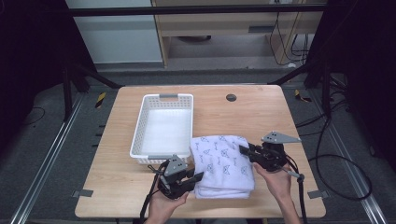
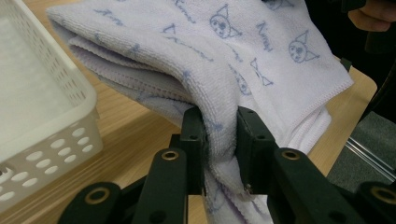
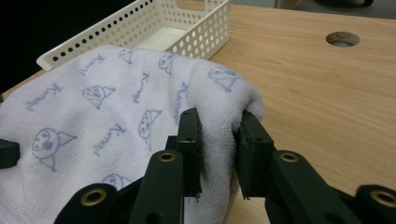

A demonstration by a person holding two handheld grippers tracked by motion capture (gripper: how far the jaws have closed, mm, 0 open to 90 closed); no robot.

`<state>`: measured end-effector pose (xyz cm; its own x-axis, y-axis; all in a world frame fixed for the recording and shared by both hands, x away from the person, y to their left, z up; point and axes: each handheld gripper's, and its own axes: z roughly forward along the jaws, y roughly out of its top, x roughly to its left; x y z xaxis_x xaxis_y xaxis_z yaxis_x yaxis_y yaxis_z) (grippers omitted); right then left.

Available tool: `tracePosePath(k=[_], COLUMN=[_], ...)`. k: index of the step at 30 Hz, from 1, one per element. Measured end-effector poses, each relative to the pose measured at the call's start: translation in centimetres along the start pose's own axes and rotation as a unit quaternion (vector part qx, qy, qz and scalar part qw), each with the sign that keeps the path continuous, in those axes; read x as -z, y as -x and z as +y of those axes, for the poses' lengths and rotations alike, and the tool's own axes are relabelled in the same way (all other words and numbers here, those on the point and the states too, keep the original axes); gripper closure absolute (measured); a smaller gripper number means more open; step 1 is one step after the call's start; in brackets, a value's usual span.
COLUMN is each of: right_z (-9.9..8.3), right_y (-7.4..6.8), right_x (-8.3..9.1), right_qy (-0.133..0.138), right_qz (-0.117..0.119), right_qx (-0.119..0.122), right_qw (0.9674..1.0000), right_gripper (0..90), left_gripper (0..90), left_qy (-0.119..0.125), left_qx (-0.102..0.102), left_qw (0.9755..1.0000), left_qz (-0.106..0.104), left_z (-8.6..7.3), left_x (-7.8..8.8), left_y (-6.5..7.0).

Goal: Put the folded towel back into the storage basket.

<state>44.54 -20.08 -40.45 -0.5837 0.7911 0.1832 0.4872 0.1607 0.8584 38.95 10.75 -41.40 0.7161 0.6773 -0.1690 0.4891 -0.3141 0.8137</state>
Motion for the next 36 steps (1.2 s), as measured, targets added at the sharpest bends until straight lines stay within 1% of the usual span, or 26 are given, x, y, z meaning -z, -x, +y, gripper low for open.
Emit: tracePosePath(k=[7,16,21,23,30,36], right_z=[0.8,1.6,2.2,2.5,3.2,4.2], right_y=[-0.3,-0.9,-1.3,-1.6,-1.8,-1.9], right_x=[0.4,0.7,0.6,0.5,0.4,0.1], right_qy=[0.012,0.021,0.025,0.026,0.037,0.051], right_qz=[0.001,-0.001,-0.001,-0.003,-0.005,-0.005], right_qx=[0.004,0.014,0.018,0.025,0.023,0.019], right_qw=[0.9999,0.9997,0.9995,0.9994,0.9990,0.9985], right_gripper=[73.8,73.9,73.9,73.8,73.8,73.9], left_gripper=[73.5,73.5,73.5,73.6,73.5,73.6], left_qy=[0.012,0.021,0.025,0.027,0.035,0.048], left_qx=[-0.001,-0.007,-0.006,-0.008,-0.008,-0.004], left_qw=[0.9999,0.9997,0.9996,0.9995,0.9991,0.9985], left_qz=[0.001,0.006,0.012,0.015,0.021,0.025], left_z=[0.5,1.0,1.2,1.3,1.9,2.7], left_x=[0.7,1.4,2.0,2.2,2.6,3.1], left_y=[0.1,0.1,-0.3,-0.4,-0.8,-1.5])
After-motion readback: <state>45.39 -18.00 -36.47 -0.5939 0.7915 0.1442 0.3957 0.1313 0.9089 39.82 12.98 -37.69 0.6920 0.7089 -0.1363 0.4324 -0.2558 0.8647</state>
